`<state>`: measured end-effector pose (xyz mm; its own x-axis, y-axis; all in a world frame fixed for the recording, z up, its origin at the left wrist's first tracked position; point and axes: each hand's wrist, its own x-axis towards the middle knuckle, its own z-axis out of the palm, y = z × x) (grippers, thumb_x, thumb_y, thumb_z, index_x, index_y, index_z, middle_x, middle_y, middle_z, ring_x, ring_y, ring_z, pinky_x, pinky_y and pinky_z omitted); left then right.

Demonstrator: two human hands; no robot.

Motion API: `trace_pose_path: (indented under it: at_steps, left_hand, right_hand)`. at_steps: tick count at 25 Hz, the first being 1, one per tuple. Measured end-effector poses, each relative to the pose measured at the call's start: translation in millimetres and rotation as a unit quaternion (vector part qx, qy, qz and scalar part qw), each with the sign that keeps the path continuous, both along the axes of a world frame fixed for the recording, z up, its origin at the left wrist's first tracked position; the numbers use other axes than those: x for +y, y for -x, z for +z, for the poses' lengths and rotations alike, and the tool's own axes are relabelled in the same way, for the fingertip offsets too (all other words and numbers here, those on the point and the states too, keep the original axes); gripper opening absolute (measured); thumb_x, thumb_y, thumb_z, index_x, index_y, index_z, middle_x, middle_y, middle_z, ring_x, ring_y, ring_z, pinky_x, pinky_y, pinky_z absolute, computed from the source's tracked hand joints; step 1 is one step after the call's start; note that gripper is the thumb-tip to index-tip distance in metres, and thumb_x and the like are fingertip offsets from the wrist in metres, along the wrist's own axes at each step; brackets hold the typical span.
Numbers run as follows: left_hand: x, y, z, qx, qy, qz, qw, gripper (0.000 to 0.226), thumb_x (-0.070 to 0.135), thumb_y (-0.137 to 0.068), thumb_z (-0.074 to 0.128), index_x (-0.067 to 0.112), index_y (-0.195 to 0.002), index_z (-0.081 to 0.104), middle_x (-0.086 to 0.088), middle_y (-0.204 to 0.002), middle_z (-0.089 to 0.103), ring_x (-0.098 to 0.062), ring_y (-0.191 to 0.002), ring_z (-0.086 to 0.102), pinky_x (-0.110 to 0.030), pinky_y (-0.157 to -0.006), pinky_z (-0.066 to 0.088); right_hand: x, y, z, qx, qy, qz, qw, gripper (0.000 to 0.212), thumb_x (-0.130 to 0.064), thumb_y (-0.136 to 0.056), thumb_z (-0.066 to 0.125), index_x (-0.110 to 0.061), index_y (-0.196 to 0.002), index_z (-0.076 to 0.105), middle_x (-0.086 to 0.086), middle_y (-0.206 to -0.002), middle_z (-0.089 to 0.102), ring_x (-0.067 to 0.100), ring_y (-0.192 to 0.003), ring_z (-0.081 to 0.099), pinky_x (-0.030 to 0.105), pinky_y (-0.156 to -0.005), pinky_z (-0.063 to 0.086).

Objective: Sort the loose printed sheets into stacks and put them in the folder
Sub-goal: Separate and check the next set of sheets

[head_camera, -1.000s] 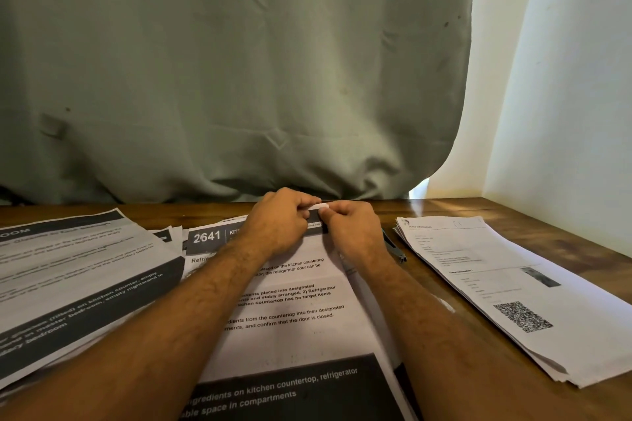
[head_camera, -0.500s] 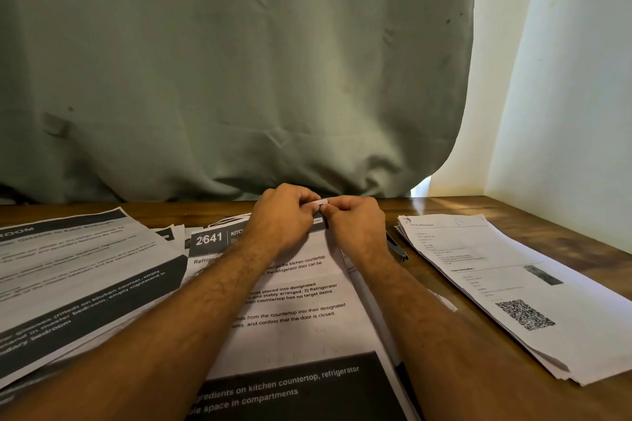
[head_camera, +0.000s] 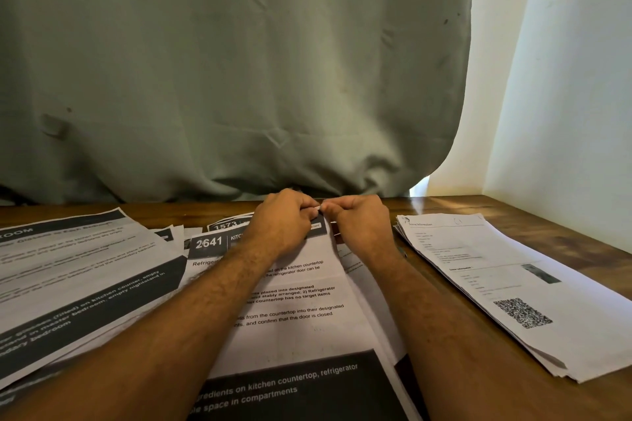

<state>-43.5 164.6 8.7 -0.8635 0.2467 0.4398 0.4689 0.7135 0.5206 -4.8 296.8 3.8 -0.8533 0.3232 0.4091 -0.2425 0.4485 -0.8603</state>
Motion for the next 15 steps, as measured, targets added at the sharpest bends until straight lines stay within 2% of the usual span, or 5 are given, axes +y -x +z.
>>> trace_pose_path:
  at_steps: [2, 6, 10, 13, 15]
  left_hand:
    - [3.5, -1.1, -1.5, -0.007, 0.010, 0.003, 1.000, 0.020, 0.031, -0.102, 0.056, 0.030, -0.110, 0.074, 0.012, -0.087, 0.066, 0.002, -0.069, 0.053, -0.015, -0.056, 0.034]
    - [6.0, -2.4, -3.2, -0.019, -0.011, 0.002, 1.000, 0.021, 0.031, -0.103, 0.054, 0.031, -0.119, 0.067, 0.008, -0.108, 0.065, -0.006, -0.087, 0.060, -0.020, -0.070, 0.046]
    - [7.1, -1.5, -7.7, -0.031, -0.023, -0.007, 0.999, 0.013, 0.029, -0.101, 0.057, 0.033, -0.109, 0.067, 0.005, -0.110, 0.069, -0.008, -0.092, 0.063, -0.027, -0.076, 0.053]
    - [8.5, -0.4, -12.8, -0.021, -0.012, -0.004, 1.000, 0.013, 0.029, -0.101, 0.058, 0.039, -0.093, 0.063, 0.008, -0.104, 0.070, -0.008, -0.093, 0.061, -0.035, -0.087, 0.056]
    - [9.7, -1.0, -16.1, -0.012, 0.010, 0.007, 1.000, 0.013, 0.032, -0.101, 0.056, 0.040, -0.093, 0.061, 0.011, -0.101, 0.068, -0.009, -0.094, 0.061, -0.039, -0.092, 0.055]
  right_hand:
    - [8.5, 0.9, 2.0, -0.006, -0.028, -0.041, 0.999, 0.012, -0.023, -0.092, 0.066, -0.018, -0.092, 0.077, -0.001, -0.082, 0.074, 0.015, -0.072, 0.070, 0.035, -0.075, 0.061]
    - [39.3, 3.0, 11.8, -0.076, -0.221, -0.163, 0.959, 0.022, -0.015, -0.088, 0.062, -0.021, -0.105, 0.075, 0.004, -0.105, 0.073, 0.020, -0.091, 0.063, 0.029, -0.090, 0.050]
    - [50.8, 6.4, 7.7, -0.181, -0.360, -0.160, 0.901, 0.020, -0.020, -0.087, 0.062, -0.011, -0.102, 0.071, 0.012, -0.106, 0.068, 0.030, -0.097, 0.060, 0.036, -0.089, 0.053]
    - [54.6, 6.6, -2.0, -0.188, -0.369, -0.144, 0.899, 0.022, -0.021, -0.085, 0.065, -0.015, -0.105, 0.073, 0.010, -0.105, 0.069, 0.027, -0.089, 0.059, 0.034, -0.086, 0.054]
    - [56.7, 7.9, -1.8, -0.196, -0.353, -0.130, 0.906, 0.023, -0.020, -0.086, 0.068, -0.018, -0.109, 0.074, 0.008, -0.108, 0.069, 0.024, -0.086, 0.057, 0.033, -0.087, 0.053]
